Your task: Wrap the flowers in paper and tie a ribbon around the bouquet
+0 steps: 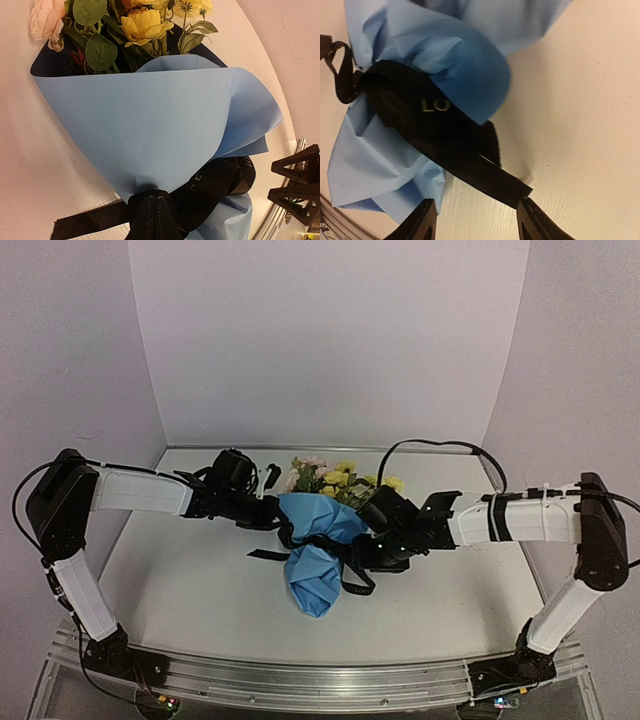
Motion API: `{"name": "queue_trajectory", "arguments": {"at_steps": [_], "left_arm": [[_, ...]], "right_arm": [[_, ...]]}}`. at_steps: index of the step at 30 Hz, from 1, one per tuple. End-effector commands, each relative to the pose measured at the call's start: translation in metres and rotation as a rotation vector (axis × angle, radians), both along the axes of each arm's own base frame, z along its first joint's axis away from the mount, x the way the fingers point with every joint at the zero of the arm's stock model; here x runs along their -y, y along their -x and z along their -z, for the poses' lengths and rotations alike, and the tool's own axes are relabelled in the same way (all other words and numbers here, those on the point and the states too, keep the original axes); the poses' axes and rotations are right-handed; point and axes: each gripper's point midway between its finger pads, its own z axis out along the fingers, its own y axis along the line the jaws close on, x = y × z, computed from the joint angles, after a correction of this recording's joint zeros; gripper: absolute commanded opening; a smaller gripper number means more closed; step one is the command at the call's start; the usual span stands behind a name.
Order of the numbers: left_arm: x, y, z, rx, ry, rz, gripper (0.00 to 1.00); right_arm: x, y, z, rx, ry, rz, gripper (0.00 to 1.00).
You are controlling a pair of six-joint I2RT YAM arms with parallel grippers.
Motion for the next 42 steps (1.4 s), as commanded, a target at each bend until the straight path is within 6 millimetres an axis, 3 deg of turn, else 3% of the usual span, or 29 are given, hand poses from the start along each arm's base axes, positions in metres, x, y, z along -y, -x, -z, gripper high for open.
{"name": "queue_trajectory", "arguments": {"at_steps": [1,6,10,17,25,30,33,40,42], "left_arm": [[0.007,-0.007,-0.016,0.042,0.023,0.016,0.0],[0.007,-0.007,-0.017,0.043,0.027,0.013,0.0],[0.006,-0.007,-0.017,0.041,0.026,0.011,0.0],[0.007,-0.007,-0.016,0.035,0.025,0.011,0.0],[0.006,-0.006,-0.016,0.032,0.021,0.008,0.0],[0.005,-0.006,-0.015,0.031,0.018,0.007,0.0],[0.006,-0.006,-0.015,0.029,0.019,0.008,0.0],[0.005,-0.005,-0.015,0.03,0.02,0.008,0.0],[0.005,-0.005,-0.015,0.029,0.02,0.007,0.0]], "right_arm": [[0.028,-0.026,-0.006,0.013,-0.147,0.179,0.54],[0.013,-0.037,0.018,-0.126,-0.357,0.239,0.52],[-0.003,-0.054,0.022,-0.178,-0.584,0.291,0.5],[-0.02,-0.058,0.044,-0.303,-0.796,0.334,0.49],[-0.019,-0.055,0.05,-0.372,-0.981,0.4,0.43],[-0.01,-0.051,0.049,-0.361,-0.997,0.43,0.41],[-0.009,-0.051,0.045,-0.356,-1.006,0.432,0.32],[-0.01,-0.053,0.04,-0.354,-1.025,0.434,0.02],[-0.008,-0.053,0.039,-0.348,-1.027,0.44,0.0]]}}
